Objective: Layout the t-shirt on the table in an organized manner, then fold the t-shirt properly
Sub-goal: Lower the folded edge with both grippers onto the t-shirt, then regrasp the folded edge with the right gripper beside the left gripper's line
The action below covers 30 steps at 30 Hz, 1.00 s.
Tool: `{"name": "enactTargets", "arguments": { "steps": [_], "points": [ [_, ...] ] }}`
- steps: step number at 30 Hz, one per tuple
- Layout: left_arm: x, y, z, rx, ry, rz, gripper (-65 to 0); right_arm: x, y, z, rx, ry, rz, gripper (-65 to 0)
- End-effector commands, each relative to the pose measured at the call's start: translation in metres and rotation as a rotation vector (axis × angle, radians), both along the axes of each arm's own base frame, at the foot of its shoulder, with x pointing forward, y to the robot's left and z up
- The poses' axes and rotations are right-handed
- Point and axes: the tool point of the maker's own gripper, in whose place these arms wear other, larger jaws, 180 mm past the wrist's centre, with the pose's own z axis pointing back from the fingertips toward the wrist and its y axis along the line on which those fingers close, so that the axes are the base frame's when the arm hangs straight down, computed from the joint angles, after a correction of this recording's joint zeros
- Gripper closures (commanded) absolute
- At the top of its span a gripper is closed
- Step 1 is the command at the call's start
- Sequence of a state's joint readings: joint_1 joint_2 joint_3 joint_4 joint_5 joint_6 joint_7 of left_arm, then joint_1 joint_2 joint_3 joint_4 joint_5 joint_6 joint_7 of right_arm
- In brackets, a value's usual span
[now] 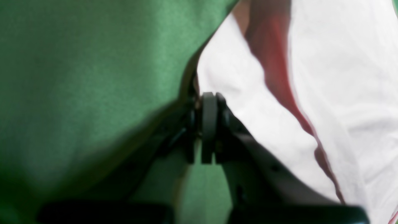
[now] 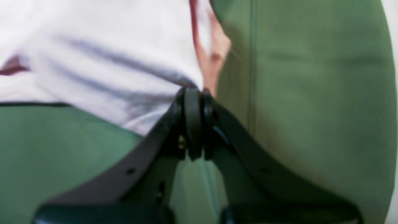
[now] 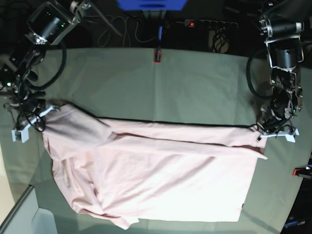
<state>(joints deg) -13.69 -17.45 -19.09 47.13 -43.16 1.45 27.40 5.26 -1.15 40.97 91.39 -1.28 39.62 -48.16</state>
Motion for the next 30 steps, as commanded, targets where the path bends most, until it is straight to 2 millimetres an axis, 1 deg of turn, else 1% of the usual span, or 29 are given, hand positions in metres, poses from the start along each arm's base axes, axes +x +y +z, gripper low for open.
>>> {"name": "enactTargets", "arguments": {
  "steps": [1, 4, 5, 7, 10, 13, 14, 15, 16, 19, 22, 24, 25, 27, 30],
  "points": [
    [0.014, 0.012, 0.019, 0.026, -0.055, 0.005, -0.2, 0.022, -0.001, 0.027, -0.019, -0.09, 0.021, 0.0],
    [0.013, 0.012, 0.018, 0.025, -0.051, 0.005, -0.2, 0.047, 0.01, 0.044, -0.019, -0.128, 0.055, 0.0],
    [0.009, 0.012, 0.015, 0.025, -0.043, 0.004, -0.2, 0.055, 0.016, 0.05, -0.017, -0.142, 0.071, 0.0],
    [0.007, 0.012, 0.015, 0.027, -0.043, 0.003, -0.2, 0.074, 0.031, 0.06, -0.001, -0.176, 0.106, 0.0],
    [0.007, 0.012, 0.014, 0.027, -0.041, 0.003, -0.2, 0.103, 0.045, 0.074, 0.028, -0.212, 0.142, 0.0],
    [0.006, 0.011, 0.014, 0.025, -0.037, 0.001, -0.2, 0.127, 0.057, 0.075, 0.084, -0.217, 0.164, 0.0],
    [0.006, 0.011, 0.013, 0.025, -0.036, 0.001, -0.2, 0.131, 0.058, 0.073, 0.098, -0.21, 0.169, 0.0],
    [0.005, 0.011, 0.013, 0.025, -0.035, 0.001, -0.2, 0.135, 0.055, 0.072, 0.103, -0.202, 0.17, 0.0],
    [0.002, 0.011, 0.01, 0.024, -0.028, 0.0, -0.2, 0.139, 0.054, 0.07, 0.11, -0.195, 0.172, -1.8],
    [-0.004, 0.011, 0.006, 0.02, -0.017, 0.001, -0.2, 0.143, 0.054, 0.067, 0.124, -0.183, 0.175, -12.2],
    [-0.004, 0.011, 0.005, 0.024, -0.015, 0.001, -0.2, 0.143, 0.048, 0.069, 0.112, -0.184, 0.171, -24.7],
    [-0.004, 0.011, 0.005, 0.023, -0.014, 0.0, -0.2, 0.142, 0.045, 0.07, 0.111, -0.189, 0.164, -31.3],
    [-0.004, 0.011, 0.005, 0.023, -0.014, 0.0, -0.2, 0.142, 0.044, 0.069, 0.109, -0.187, 0.163, -33.6],
    [-0.004, 0.01, 0.005, 0.021, -0.014, 0.0, -0.2, 0.137, 0.031, 0.068, 0.086, -0.176, 0.152, -36.5],
    [-0.004, 0.01, 0.005, 0.021, -0.014, 0.0, -0.2, 0.121, 0.017, 0.052, 0.062, -0.13, 0.14, -36.5]
  ]
}}
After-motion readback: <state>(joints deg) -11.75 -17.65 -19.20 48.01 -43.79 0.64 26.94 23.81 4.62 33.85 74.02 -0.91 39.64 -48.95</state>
